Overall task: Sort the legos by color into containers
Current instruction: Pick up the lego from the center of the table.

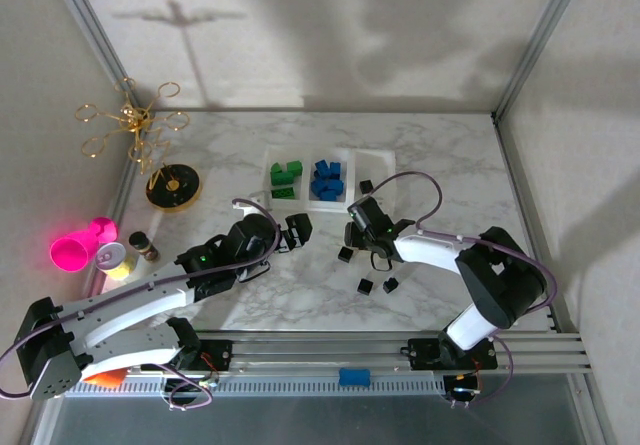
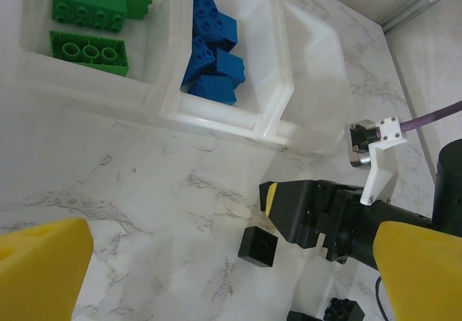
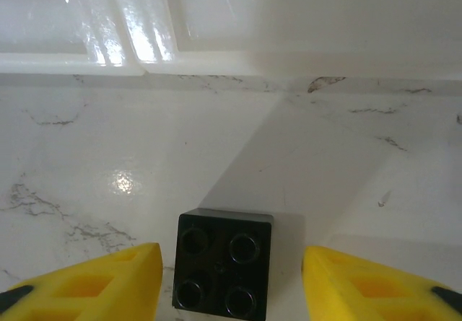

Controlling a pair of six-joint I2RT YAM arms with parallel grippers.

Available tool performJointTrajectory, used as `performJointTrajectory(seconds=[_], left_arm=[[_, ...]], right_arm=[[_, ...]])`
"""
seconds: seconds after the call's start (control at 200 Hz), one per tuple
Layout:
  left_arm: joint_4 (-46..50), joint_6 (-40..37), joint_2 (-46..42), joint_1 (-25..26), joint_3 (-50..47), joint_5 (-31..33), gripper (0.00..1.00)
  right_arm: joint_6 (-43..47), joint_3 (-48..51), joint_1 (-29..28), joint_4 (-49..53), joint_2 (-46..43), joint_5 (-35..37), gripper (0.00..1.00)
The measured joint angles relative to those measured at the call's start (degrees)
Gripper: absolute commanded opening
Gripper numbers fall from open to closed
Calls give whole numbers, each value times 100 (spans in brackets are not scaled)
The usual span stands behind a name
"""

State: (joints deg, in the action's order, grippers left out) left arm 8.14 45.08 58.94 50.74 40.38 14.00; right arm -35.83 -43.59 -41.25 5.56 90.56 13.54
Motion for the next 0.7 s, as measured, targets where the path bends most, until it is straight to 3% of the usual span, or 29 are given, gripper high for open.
performJointTrajectory(seconds=[0.385, 0.701], left_arm=[[50, 0, 0, 0, 0, -2, 100], [70, -2, -157, 0, -2, -2, 100]], right_arm=[[59, 0, -42, -22, 111, 151, 38], [157, 0, -42, 107, -138, 186, 36]])
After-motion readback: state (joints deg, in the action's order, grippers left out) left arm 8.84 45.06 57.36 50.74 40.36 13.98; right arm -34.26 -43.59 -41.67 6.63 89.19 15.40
